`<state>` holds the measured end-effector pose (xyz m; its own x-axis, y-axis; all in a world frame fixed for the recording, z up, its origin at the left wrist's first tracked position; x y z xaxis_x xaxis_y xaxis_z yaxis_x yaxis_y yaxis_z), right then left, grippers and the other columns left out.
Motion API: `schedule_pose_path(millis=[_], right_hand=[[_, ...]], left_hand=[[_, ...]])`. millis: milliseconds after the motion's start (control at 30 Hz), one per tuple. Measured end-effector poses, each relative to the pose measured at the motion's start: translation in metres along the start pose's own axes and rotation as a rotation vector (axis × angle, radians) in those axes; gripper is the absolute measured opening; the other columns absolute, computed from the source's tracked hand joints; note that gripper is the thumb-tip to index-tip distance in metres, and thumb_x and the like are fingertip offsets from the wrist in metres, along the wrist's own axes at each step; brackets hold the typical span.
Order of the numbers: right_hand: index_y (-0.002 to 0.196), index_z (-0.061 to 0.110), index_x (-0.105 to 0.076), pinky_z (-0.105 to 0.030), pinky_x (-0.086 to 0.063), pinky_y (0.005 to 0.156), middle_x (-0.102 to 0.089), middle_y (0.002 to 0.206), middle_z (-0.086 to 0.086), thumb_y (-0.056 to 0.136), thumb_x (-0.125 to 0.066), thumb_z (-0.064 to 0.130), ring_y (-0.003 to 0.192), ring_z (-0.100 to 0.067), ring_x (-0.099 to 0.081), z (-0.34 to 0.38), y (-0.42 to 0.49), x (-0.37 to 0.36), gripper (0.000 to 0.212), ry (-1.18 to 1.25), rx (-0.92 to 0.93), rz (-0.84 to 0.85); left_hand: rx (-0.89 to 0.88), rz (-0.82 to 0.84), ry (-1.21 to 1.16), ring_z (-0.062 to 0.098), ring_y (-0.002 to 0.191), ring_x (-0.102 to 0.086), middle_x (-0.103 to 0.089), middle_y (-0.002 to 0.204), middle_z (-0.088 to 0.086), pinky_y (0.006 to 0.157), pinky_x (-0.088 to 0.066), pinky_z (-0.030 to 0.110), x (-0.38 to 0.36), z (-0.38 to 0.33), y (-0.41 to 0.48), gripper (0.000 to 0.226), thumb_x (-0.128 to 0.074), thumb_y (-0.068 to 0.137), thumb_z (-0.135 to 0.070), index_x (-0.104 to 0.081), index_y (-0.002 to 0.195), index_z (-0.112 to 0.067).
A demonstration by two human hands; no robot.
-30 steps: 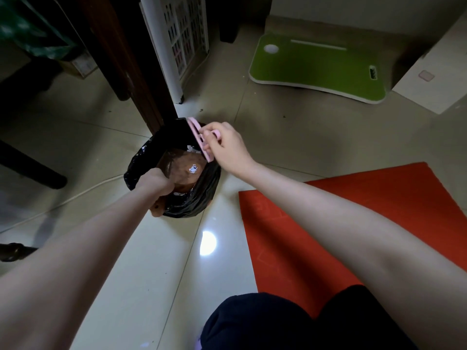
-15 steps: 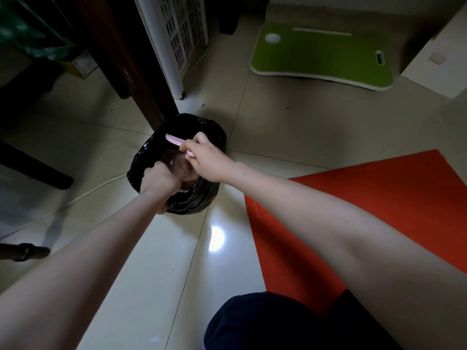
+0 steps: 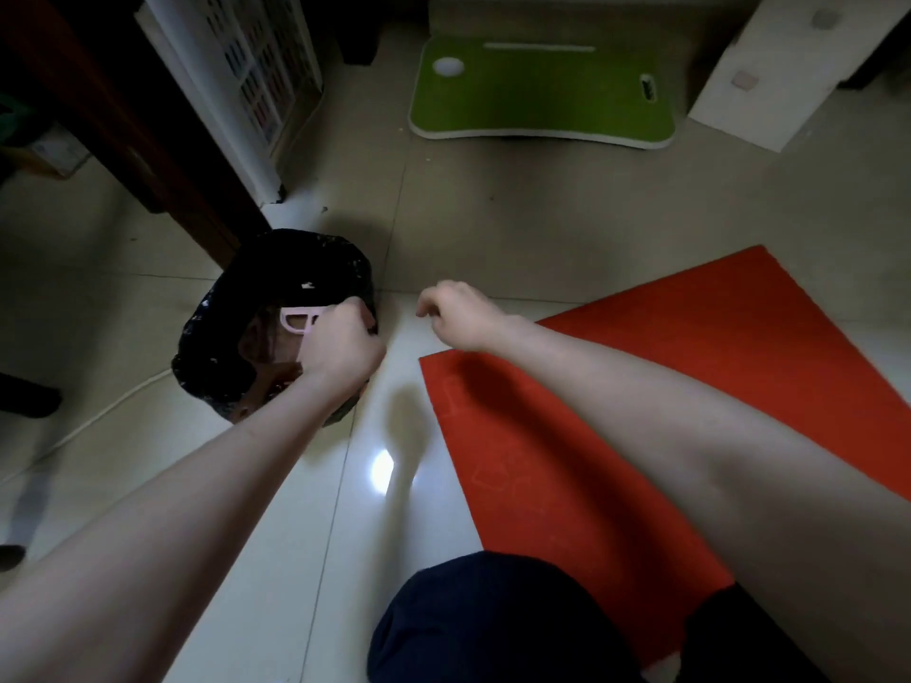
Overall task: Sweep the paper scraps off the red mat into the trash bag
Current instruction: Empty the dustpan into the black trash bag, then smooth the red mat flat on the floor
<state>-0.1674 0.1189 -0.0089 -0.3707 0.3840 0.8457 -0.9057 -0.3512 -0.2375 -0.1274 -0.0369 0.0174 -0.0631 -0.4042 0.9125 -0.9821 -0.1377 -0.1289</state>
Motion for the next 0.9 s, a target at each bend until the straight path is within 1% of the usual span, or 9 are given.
schedule_pose_path(millis=[233, 367, 433, 500, 600, 667, 733, 800, 900], right_hand=[[0.120, 0.016, -0.059, -0.028, -0.047, 0.088, -0.060, 0.124, -0.008, 0.083, -0.061, 0.013, 0.113, -0.027, -0.058, -0.109, -0.080, -0.029, 0.037, -0.263, -0.163, 0.377], [0.131, 0.018, -0.048, -0.036, -0.050, 0.092, -0.042, 0.134, -0.009, 0.069, -0.081, 0.022, 0.120, -0.029, -0.050, -0.157, -0.129, -0.053, 0.071, -0.390, -0.212, 0.471], [0.138, 0.019, -0.037, -0.040, -0.046, 0.096, -0.029, 0.141, -0.010, 0.062, -0.087, 0.029, 0.129, -0.028, -0.040, -0.174, -0.148, -0.060, 0.092, -0.457, -0.230, 0.450], [0.144, 0.018, -0.025, -0.043, -0.039, 0.101, -0.021, 0.147, -0.010, 0.057, -0.090, 0.035, 0.135, -0.028, -0.032, -0.191, -0.165, -0.064, 0.109, -0.529, -0.254, 0.441], [0.147, 0.021, -0.013, -0.047, -0.037, 0.102, -0.016, 0.150, -0.008, 0.052, -0.090, 0.044, 0.139, -0.027, -0.024, -0.214, -0.183, -0.069, 0.125, -0.524, -0.308, 0.402], [0.147, 0.023, -0.013, -0.046, -0.041, 0.098, -0.017, 0.149, -0.006, 0.049, -0.088, 0.051, 0.138, -0.027, -0.023, -0.223, -0.190, -0.069, 0.127, -0.498, -0.319, 0.359], [0.146, 0.024, -0.013, -0.045, -0.044, 0.095, -0.017, 0.147, -0.004, 0.046, -0.087, 0.056, 0.138, -0.027, -0.021, -0.227, -0.194, -0.071, 0.128, -0.451, -0.330, 0.337], [0.146, 0.023, -0.014, -0.044, -0.044, 0.096, -0.016, 0.148, -0.004, 0.045, -0.087, 0.058, 0.138, -0.027, -0.019, -0.230, -0.196, -0.071, 0.129, -0.404, -0.343, 0.319], [0.147, 0.021, -0.013, -0.042, -0.043, 0.099, -0.016, 0.149, -0.005, 0.046, -0.085, 0.062, 0.139, -0.027, -0.018, -0.233, -0.196, -0.073, 0.131, -0.371, -0.358, 0.283]], left_hand=[[0.141, 0.471, 0.013, 0.030, 0.078, -0.063, -0.066, 0.088, 0.015, 0.061, -0.046, 0.028, -0.097, -0.035, -0.027, 0.018, -0.049, 0.078, -0.011, -0.062, 0.089, -0.005], [0.345, 0.627, -0.059, 0.035, 0.085, -0.062, -0.057, 0.095, 0.019, 0.070, -0.051, 0.038, -0.145, -0.036, -0.055, 0.020, -0.052, 0.087, -0.010, -0.054, 0.104, 0.001], [0.491, 0.656, -0.166, 0.031, 0.073, -0.061, -0.051, 0.090, 0.017, 0.059, -0.051, 0.039, -0.166, -0.038, -0.068, 0.019, -0.054, 0.090, -0.010, -0.048, 0.104, 0.001], [0.649, 0.633, -0.318, 0.028, 0.058, -0.063, -0.054, 0.091, 0.017, 0.046, -0.050, 0.037, -0.186, -0.037, -0.078, 0.021, -0.059, 0.087, -0.006, -0.049, 0.103, 0.001], [0.813, 0.491, -0.539, 0.027, 0.077, -0.060, -0.059, 0.111, 0.012, 0.052, -0.049, 0.037, -0.218, -0.023, -0.074, 0.057, -0.072, 0.070, -0.006, -0.047, 0.122, -0.007], [0.884, 0.443, -0.575, 0.034, 0.090, -0.061, -0.059, 0.114, 0.014, 0.064, -0.053, 0.049, -0.234, -0.015, -0.070, 0.065, -0.077, 0.066, -0.008, -0.046, 0.123, -0.007], [0.870, 0.412, -0.544, 0.042, 0.097, -0.061, -0.058, 0.106, 0.018, 0.073, -0.051, 0.059, -0.228, -0.021, -0.075, 0.042, -0.073, 0.074, -0.007, -0.052, 0.111, -0.003], [0.784, 0.329, -0.463, 0.043, 0.097, -0.062, -0.058, 0.098, 0.020, 0.075, -0.053, 0.053, -0.224, -0.026, -0.071, 0.020, -0.062, 0.082, -0.003, -0.057, 0.101, -0.001], [0.603, 0.260, -0.268, 0.043, 0.094, -0.064, -0.066, 0.100, 0.026, 0.083, -0.055, 0.046, -0.218, -0.034, -0.047, 0.017, -0.056, 0.082, -0.007, -0.062, 0.095, 0.004]])
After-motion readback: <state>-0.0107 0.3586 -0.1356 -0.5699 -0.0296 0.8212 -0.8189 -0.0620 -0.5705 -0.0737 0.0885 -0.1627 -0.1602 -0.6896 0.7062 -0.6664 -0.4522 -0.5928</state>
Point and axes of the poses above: each hand's wrist, its own y-axis towards the middle knuckle, its own x-axis out of the back of the hand, z = x × y, the point moved 3 cm from there along y, towards the middle knuckle
